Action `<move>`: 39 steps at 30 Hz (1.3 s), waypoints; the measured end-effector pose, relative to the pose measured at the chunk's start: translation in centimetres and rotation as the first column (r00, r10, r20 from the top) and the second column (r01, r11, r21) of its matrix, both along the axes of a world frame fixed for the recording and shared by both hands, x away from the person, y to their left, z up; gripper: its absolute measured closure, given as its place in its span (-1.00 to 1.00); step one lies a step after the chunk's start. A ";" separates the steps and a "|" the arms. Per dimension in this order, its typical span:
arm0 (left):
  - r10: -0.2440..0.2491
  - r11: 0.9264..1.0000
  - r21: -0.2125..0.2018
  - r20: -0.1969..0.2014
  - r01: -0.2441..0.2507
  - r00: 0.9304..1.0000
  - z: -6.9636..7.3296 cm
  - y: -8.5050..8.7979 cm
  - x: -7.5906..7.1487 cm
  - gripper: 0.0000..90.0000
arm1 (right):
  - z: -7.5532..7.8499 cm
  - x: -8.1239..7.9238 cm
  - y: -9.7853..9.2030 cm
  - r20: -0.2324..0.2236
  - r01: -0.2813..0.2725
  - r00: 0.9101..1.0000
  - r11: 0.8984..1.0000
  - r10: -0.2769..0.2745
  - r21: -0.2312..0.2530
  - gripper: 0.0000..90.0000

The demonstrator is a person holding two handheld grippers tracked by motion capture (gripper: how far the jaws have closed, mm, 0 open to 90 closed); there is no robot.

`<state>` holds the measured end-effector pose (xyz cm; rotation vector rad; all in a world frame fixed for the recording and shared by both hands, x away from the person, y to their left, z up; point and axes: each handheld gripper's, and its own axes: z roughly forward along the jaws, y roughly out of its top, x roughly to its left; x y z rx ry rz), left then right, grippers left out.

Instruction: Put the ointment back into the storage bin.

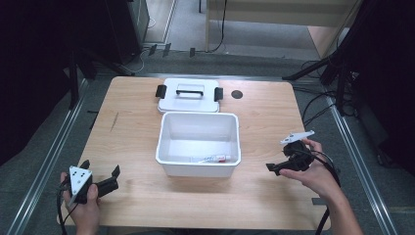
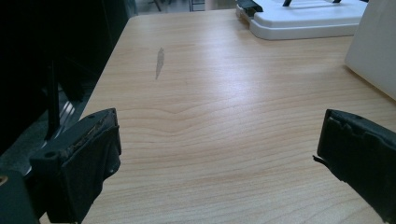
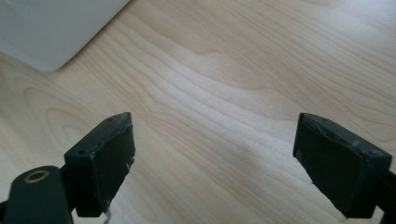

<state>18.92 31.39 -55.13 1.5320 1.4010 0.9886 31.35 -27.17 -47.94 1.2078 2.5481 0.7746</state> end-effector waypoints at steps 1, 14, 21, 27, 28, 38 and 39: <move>0.001 1.000 0.000 0.001 -0.001 1.000 0.0 0.0 0.0 -0.99 | -0.2 -0.2 -0.2 0.019 0.015 1.000 1.000 -0.015 0.008 -0.84; 0.002 1.000 0.000 0.003 -0.002 1.000 0.0 0.0 0.0 -0.99 | -3.4 -3.1 -3.5 0.167 0.215 0.955 0.960 -0.245 0.180 -1.00; 0.002 1.000 0.004 0.004 -0.002 1.000 0.0 -0.1 0.0 -0.99 | -5.2 -5.0 -5.3 0.209 0.247 0.932 0.940 -0.297 0.235 -1.00; 0.002 1.000 0.008 0.003 -0.002 1.000 0.0 -0.1 0.0 -0.99 | -6.2 -6.4 -6.7 0.239 0.275 0.908 0.921 -0.343 0.274 -1.00; 0.002 1.000 0.008 0.002 -0.002 1.000 0.0 -0.1 0.0 -0.99 | -6.2 -6.6 -6.9 0.236 0.280 0.907 0.918 -0.348 0.280 -1.00; 0.001 1.000 0.002 0.000 -0.001 1.000 0.0 0.0 0.0 -0.99 | -6.7 -8.2 -8.7 0.251 0.329 0.870 0.879 -0.425 0.346 -0.98; 0.001 1.000 0.001 -0.001 -0.001 1.000 0.0 0.0 0.0 -0.99 | -6.7 -8.4 -8.8 0.256 0.331 0.865 0.875 -0.431 0.354 -0.97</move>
